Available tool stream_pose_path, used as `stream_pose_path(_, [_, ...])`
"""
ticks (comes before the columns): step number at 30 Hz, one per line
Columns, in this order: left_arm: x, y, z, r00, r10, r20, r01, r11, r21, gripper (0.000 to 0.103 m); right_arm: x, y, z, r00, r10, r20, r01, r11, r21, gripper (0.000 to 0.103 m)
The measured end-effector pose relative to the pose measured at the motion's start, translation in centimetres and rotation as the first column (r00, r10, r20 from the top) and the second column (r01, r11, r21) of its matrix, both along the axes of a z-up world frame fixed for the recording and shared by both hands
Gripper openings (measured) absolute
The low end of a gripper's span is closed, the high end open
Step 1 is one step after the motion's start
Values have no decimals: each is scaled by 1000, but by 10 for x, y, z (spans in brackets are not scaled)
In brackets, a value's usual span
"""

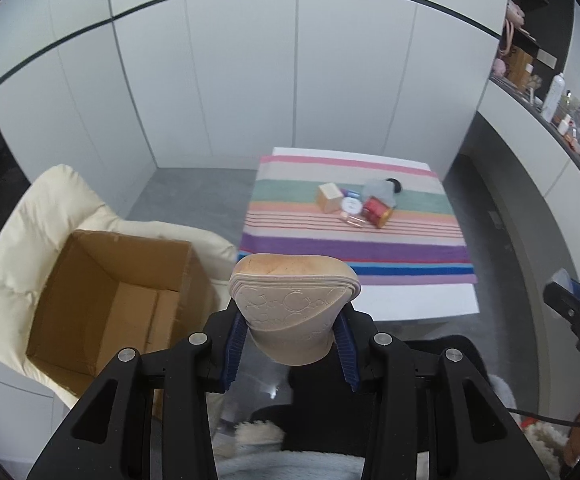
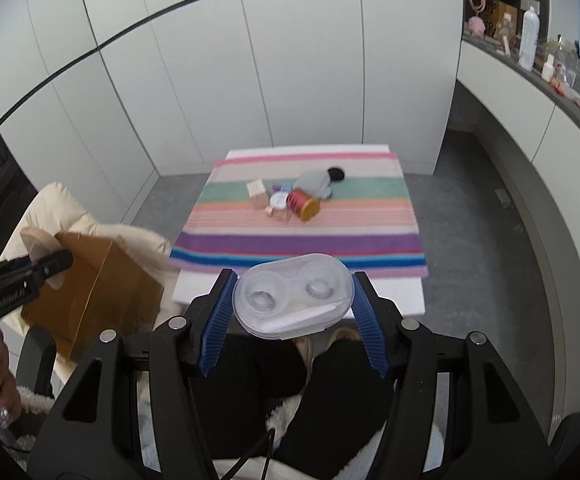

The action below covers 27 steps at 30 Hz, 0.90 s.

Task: Organize objects
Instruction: 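Carry the lens case and beige puff in both tools over the cardboard box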

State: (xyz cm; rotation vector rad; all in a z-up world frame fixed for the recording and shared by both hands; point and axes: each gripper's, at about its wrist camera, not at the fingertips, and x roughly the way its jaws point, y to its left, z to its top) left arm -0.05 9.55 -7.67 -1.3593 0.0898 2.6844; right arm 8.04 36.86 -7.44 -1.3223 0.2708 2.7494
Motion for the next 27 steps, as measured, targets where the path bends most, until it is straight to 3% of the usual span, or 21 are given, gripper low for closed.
stream_pose_path(6, [3,-25,-1,1000,20,-7,-20,999,39,41,-6,-19,-1,1000,24,3,-24,999,32,60])
stream_pose_path(17, [8,-90,-14,983,181,-7,-181,983,27,41,-31,-69,-1,989,143,19,-144,988,61,60])
stream_pose_path(23, [23,-126,-21,966,259,8,-259,966,23,41,-43,-124,-2,957,288,21,-289,955,66,60])
stream_pose_path(27, [37,-153,-23,943,331,9,-331,943,16,41,-47,-167,-5,918,395,27,-396,916,69,60])
